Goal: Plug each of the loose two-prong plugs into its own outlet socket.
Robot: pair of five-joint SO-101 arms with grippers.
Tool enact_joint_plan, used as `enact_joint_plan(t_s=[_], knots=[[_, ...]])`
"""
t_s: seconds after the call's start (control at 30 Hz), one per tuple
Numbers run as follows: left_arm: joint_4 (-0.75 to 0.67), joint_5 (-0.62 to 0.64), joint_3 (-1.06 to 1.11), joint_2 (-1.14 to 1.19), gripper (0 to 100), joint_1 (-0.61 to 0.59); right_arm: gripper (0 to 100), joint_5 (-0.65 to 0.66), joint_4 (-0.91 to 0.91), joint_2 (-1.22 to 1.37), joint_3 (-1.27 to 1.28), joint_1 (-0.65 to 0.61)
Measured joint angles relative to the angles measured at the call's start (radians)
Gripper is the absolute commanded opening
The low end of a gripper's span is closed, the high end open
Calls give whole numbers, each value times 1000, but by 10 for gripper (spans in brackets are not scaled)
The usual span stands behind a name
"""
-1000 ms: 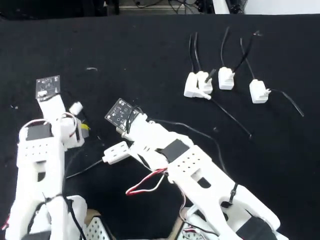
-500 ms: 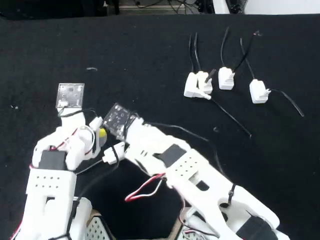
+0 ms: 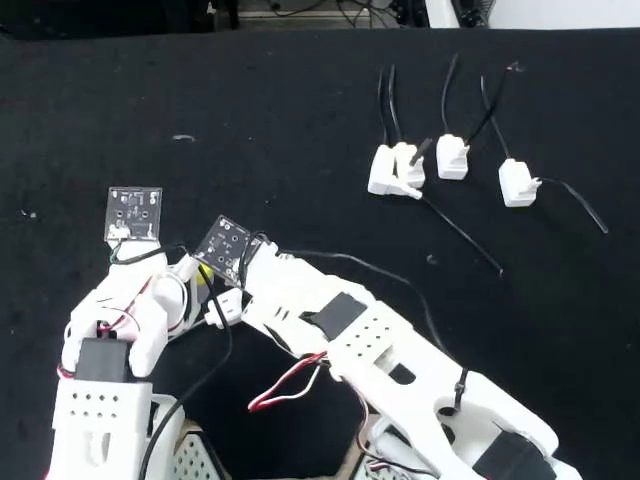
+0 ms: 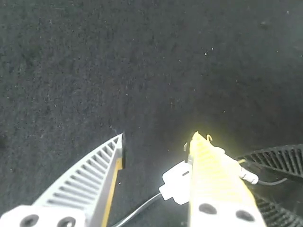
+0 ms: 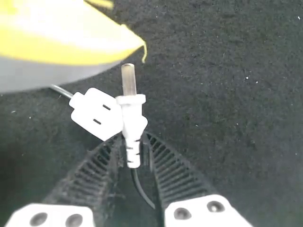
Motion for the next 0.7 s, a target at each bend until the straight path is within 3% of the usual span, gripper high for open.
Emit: enact_joint_plan(t_s=[0.7], knots=[[-118,3,77,74,230,63,11,-46,78,0,-21,3]])
